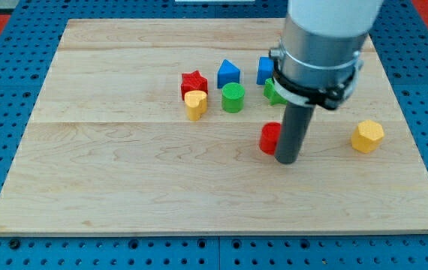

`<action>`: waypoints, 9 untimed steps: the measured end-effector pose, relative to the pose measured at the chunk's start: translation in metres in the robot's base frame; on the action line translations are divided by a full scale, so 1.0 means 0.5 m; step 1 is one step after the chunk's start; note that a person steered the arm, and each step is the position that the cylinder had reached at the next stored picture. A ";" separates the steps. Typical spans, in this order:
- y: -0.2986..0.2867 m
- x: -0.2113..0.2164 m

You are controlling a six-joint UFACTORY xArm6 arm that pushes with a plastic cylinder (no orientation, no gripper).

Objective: Place your arm to the bottom of the yellow hexagon

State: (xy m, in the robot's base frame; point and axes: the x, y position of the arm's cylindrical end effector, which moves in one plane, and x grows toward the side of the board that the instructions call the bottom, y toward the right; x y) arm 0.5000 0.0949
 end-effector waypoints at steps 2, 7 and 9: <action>0.003 -0.030; 0.007 0.092; 0.257 0.087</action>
